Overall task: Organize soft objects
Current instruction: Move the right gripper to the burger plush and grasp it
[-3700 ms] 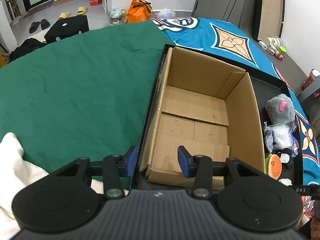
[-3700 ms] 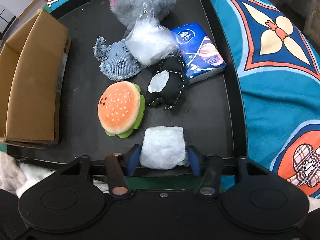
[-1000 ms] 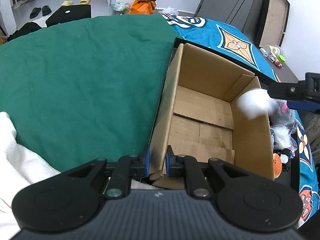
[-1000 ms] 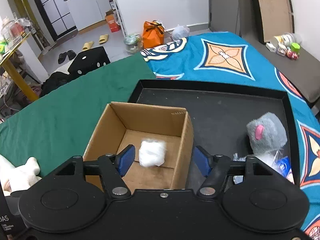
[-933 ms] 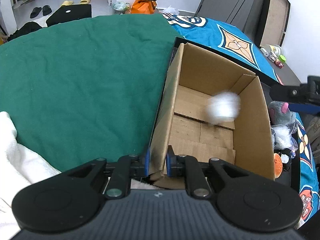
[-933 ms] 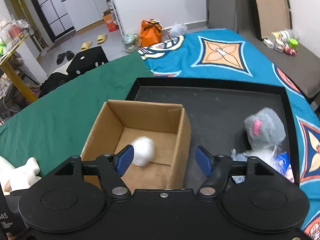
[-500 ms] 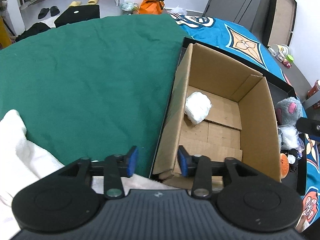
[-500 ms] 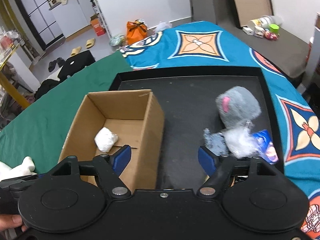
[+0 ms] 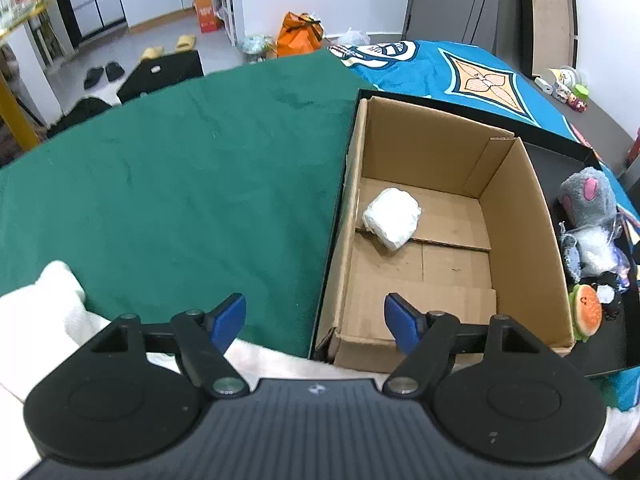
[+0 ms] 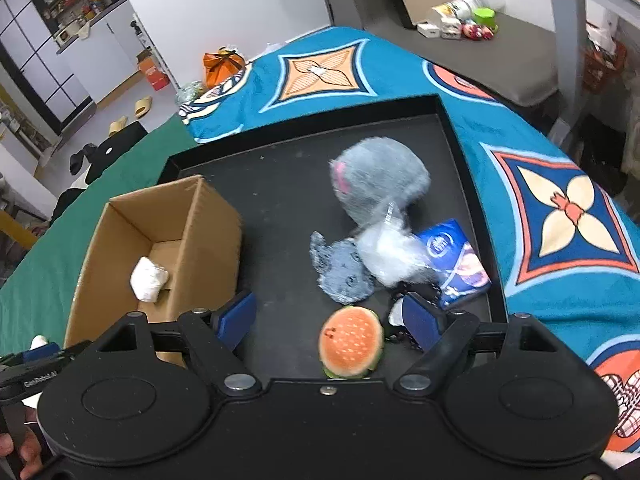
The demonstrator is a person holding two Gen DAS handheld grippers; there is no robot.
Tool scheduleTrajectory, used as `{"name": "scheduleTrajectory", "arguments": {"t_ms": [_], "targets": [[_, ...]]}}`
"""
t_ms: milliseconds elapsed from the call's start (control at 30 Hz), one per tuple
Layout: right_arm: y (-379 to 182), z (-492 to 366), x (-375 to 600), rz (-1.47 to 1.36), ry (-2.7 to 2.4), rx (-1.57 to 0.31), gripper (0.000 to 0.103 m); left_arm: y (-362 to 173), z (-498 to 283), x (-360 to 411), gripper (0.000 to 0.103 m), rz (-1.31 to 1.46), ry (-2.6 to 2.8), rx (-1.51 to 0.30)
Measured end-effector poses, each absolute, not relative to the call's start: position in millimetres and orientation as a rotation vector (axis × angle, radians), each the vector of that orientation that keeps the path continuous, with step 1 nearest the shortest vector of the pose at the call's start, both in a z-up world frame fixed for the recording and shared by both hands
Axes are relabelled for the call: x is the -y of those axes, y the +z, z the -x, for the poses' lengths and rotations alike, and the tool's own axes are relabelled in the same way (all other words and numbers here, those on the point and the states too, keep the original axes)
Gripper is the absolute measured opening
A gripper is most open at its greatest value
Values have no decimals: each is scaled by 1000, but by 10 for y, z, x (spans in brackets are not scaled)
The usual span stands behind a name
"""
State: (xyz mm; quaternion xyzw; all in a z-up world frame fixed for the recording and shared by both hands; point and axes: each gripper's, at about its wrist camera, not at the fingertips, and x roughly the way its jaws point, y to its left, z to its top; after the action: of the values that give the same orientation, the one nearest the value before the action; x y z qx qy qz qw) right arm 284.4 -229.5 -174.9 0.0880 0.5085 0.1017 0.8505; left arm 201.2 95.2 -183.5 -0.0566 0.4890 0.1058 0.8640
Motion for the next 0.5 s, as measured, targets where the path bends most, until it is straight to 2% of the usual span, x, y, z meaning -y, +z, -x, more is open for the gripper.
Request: {"name": "scheduleTrajectory", "arguments": {"t_ms": [500], "targets": [[-2285, -2796, 2393, -228, 236, -1139, 80, -1742, -2006, -718, 79, -33, 254, -986]]}}
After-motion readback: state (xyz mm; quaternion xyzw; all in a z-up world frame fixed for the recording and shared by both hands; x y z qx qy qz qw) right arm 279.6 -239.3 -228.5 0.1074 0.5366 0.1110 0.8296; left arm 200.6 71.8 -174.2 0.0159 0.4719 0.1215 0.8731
